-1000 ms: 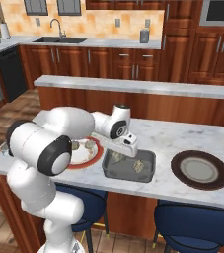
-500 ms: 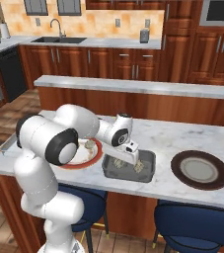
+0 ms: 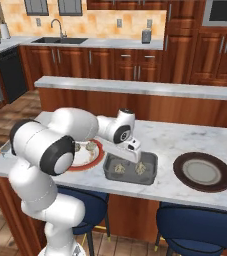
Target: Place two dumplings into each of the tupperware containers and then place the containers in the fridge.
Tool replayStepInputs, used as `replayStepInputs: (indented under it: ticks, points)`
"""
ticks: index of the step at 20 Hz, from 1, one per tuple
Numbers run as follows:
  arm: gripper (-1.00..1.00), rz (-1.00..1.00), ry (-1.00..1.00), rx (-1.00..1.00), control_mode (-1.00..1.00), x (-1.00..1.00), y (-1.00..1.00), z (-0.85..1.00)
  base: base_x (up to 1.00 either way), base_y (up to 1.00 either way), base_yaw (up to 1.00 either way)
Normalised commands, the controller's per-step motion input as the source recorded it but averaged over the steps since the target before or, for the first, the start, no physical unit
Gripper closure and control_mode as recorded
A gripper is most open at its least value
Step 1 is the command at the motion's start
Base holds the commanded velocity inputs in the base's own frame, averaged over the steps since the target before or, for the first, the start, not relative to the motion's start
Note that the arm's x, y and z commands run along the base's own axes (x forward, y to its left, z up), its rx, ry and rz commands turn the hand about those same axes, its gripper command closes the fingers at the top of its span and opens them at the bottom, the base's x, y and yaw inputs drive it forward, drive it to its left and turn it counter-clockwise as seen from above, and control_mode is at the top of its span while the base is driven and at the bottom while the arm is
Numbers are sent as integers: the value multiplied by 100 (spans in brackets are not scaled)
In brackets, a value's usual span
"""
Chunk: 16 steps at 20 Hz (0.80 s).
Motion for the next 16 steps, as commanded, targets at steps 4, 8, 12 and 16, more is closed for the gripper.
replayStepInputs:
  ticks: [4,8,12,16]
  points:
    - [-100,0,0,0,-100,0,3,15,0,0,0]
    - [-100,3,0,0,-100,2,60,54,0,0,0]
    - [-100,17,0,0,-100,48,70,14,0,0,0]
    - [-100,22,2,2,-100,85,53,4,0,0,0]
